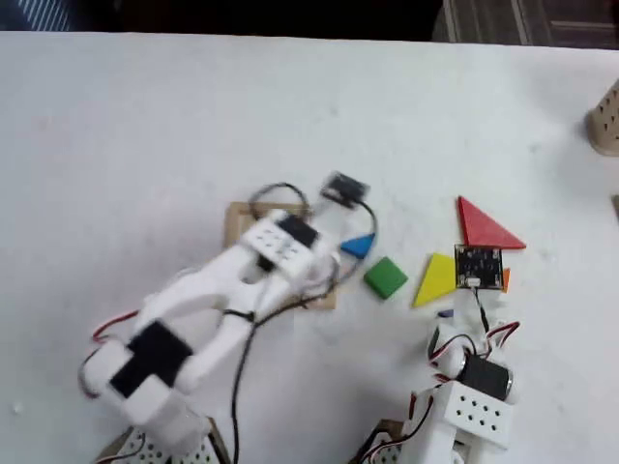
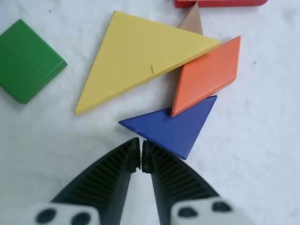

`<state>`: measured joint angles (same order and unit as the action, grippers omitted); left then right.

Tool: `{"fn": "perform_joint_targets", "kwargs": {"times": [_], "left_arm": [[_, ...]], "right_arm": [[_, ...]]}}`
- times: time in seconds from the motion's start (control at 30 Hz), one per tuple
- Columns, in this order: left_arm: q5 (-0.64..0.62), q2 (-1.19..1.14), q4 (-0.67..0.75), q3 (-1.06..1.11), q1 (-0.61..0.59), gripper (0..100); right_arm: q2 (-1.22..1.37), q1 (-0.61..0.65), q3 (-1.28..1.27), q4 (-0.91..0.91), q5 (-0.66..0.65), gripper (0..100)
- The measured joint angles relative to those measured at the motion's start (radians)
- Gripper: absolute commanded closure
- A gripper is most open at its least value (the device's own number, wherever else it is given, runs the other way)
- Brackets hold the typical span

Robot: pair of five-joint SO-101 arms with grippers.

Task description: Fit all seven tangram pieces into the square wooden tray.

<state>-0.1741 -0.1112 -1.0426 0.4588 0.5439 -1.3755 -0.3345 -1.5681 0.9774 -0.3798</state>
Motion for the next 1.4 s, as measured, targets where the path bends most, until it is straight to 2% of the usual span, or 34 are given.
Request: {"fn": "perform_joint_targets", "kwargs": {"times": [0.2,0.33,0.6,0.83,1.07,1.23,1.4], "left_arm": [[0.005,0.25,-0.02,0.127,-0.18,98],[0.005,0.365,0.048,0.247,-0.284,98],[0.005,0.348,0.164,0.31,-0.365,98],[0.005,0.267,0.173,0.279,-0.506,98],[0.005,0.253,0.175,0.279,-0.512,98],[0.005,0.253,0.175,0.279,-0.511,98],[0.005,0.253,0.206,0.279,-0.511,98]], "right_arm": [[0.0,0.0,0.0,0.0,0.0,97.8],[0.0,0.0,0.0,0.0,0.0,97.8],[0.0,-0.006,0.0,0.0,0.0,97.8],[0.017,-0.123,0.087,0.0,0.0,97.8],[0.258,-0.146,0.239,-0.017,0.0,97.3],[0.525,-0.216,0.336,-0.114,0.064,80.9],[0.717,-0.227,0.344,-0.169,0.097,80.6]]}}
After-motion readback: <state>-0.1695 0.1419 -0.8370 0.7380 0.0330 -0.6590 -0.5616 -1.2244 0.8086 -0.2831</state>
